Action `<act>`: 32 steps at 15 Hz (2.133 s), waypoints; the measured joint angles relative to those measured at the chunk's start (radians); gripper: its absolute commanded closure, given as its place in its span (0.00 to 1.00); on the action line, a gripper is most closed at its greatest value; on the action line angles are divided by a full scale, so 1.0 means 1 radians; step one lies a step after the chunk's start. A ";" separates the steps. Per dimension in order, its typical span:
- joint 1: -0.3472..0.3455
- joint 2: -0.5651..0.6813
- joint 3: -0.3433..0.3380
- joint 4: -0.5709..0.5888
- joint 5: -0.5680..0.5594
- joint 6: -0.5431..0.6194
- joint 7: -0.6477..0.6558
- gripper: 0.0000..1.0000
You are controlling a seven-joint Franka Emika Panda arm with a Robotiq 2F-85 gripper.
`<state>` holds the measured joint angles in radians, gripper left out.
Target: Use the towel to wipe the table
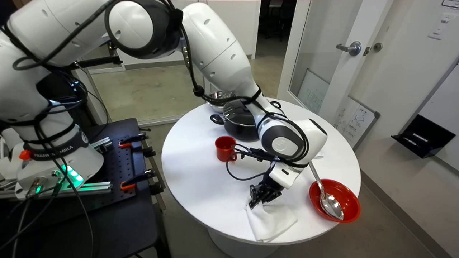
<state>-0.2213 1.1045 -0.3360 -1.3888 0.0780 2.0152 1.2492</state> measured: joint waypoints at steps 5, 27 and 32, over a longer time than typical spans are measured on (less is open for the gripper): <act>0.027 -0.056 0.083 -0.060 0.000 0.157 -0.112 0.96; 0.068 -0.125 0.013 -0.243 0.022 0.347 -0.399 0.96; 0.093 -0.121 -0.090 -0.284 -0.008 0.240 -0.220 0.96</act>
<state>-0.1288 0.9838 -0.4262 -1.6732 0.0702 2.2548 1.0292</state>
